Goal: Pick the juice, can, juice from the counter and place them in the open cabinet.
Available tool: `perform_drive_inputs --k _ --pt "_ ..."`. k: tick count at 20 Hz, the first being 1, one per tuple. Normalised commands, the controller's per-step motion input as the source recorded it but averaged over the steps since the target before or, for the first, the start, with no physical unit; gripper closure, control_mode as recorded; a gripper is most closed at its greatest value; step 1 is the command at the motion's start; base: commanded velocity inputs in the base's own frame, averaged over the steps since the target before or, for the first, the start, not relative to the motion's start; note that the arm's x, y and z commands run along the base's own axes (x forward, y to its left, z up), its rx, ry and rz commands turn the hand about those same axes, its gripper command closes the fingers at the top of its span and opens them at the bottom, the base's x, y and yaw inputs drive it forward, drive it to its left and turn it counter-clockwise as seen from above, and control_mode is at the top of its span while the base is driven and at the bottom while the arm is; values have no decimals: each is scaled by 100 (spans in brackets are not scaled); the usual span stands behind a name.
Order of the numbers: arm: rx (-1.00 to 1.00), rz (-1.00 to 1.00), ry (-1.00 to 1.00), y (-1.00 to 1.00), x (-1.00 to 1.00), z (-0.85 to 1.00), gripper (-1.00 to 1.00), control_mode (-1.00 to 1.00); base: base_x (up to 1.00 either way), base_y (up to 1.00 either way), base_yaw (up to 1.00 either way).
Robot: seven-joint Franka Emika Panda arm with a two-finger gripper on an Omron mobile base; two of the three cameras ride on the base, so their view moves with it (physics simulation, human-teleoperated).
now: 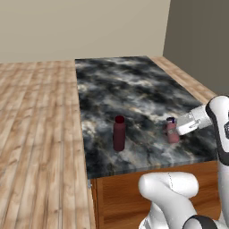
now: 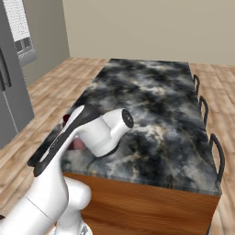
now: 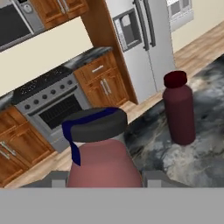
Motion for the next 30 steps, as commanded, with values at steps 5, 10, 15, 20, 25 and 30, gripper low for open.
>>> perform_drive_inputs --k 5,10,15,20,25,30 --pt "0 -15 6 -10 -26 43 100 -100 0 0 0" --pt "0 -10 0 -7 -34 39 100 -100 0 0 0" --pt "0 -6 0 -4 -29 37 100 -100 0 0 0" --pt "0 -1 -1 -2 -13 24 100 -100 0 0 0" --pt "0 -1 -1 0 0 1 100 -100 0 0 0" --pt "0 0 0 0 0 0 100 100 -9 0 0"
